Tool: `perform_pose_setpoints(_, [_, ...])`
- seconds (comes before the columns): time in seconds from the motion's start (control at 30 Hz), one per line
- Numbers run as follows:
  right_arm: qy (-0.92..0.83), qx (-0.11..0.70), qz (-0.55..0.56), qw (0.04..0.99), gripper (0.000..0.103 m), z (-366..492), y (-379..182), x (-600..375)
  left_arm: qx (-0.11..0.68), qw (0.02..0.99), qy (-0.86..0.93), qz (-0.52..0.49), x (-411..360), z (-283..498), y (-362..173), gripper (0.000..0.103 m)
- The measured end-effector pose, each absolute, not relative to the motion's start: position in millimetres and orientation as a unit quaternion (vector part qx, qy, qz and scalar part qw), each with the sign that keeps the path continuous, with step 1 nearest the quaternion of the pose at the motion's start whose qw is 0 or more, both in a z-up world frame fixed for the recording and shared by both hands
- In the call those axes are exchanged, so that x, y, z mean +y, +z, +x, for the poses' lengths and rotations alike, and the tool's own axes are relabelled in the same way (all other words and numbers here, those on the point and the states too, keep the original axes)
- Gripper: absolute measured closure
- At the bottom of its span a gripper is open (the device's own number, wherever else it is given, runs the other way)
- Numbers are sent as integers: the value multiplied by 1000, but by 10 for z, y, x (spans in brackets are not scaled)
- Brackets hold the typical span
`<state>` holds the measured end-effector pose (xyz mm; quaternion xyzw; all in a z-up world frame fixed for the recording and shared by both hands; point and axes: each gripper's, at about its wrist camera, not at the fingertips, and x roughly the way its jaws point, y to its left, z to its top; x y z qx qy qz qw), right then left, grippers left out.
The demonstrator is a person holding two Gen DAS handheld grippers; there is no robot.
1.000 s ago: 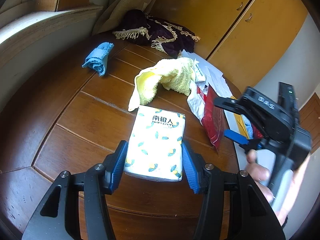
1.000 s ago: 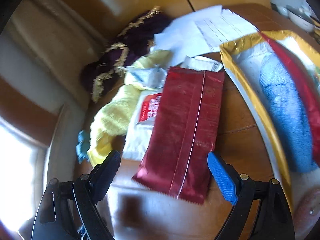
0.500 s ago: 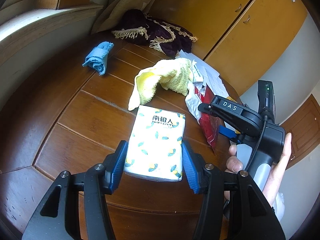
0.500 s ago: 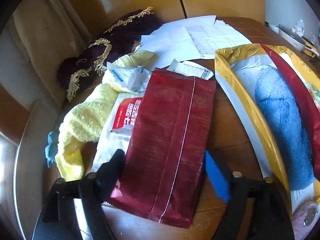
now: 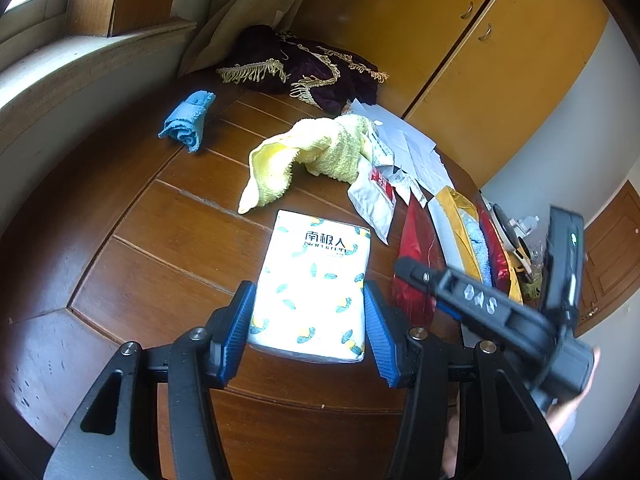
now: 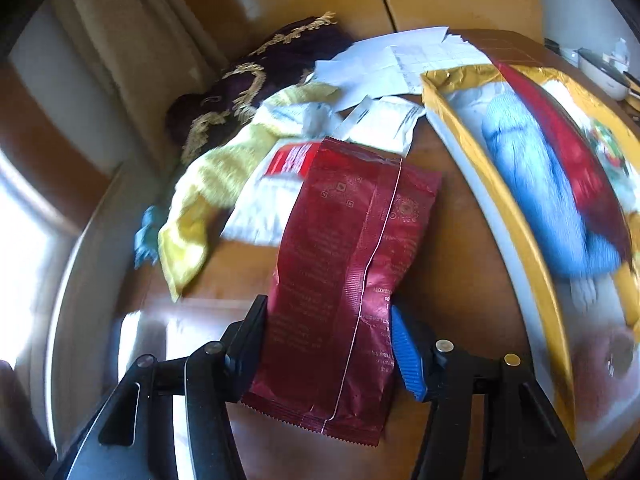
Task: Organize soft objects
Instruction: 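Lift the tissue pack with the left tool while the right tool lifts the red bag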
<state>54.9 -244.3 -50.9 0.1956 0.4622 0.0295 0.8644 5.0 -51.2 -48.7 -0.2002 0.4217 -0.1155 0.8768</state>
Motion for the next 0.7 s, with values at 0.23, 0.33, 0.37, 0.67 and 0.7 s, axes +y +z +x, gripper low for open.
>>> perform_pose_setpoints(0.23, [65, 451, 187, 870, 44, 291, -468, -2465, 426, 875, -109, -204, -606, 48, -441, 51])
perform_pose_setpoints(0.33, [70, 448, 185, 872, 44, 250, -461, -2498, 427, 874, -108, -205, -642, 53, -425, 51])
perform_pose_setpoints(0.37, [71, 451, 187, 870, 44, 249, -472, -2508, 426, 875, -107, -205, -653, 53, -420, 51])
perform_pose_setpoints(0.67, [78, 457, 180, 868, 44, 213, -524, -2545, 430, 873, -103, -205, -729, 92, -457, 51])
perform_pose_setpoints(0.7, [79, 458, 179, 867, 44, 207, -523, -2547, 431, 872, -104, -206, -736, 100, -462, 51])
